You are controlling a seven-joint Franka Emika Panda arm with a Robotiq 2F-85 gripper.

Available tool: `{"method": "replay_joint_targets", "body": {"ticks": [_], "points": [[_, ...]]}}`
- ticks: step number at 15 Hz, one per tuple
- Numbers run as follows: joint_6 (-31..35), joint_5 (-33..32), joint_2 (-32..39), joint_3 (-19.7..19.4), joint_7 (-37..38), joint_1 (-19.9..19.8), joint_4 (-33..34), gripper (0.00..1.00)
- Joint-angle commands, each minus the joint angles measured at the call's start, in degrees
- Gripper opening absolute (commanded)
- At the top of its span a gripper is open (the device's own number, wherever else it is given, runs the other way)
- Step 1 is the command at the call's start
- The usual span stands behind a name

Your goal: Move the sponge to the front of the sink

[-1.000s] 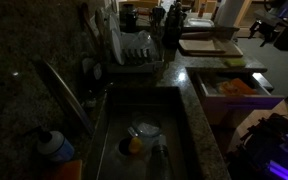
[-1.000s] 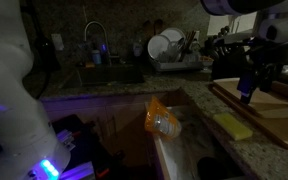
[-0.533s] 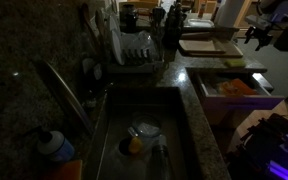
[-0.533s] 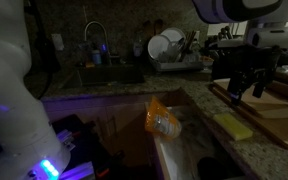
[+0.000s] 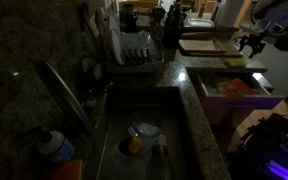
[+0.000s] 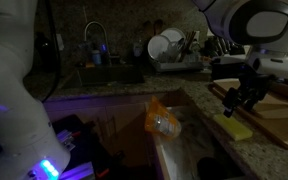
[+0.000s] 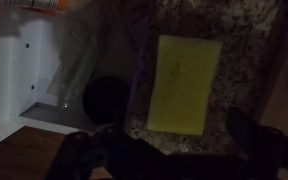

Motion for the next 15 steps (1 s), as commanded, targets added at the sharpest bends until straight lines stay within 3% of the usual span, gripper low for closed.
{"method": "replay_joint_targets", "body": {"ticks": [1,6,9,15], "points": [[1.7,0.9,0.4,1.6,-6.0,0.2,0.9,1.0],[1.2,-0.9,0.7,-0.2,-1.6,1.9,1.1,1.0],[-1.6,-0.8,4.3,-0.8,3.5,1.0,4.7,1.0],[-3.4,-1.3,9.1,-0.7,5.5,0.4,8.4,1.0]]}}
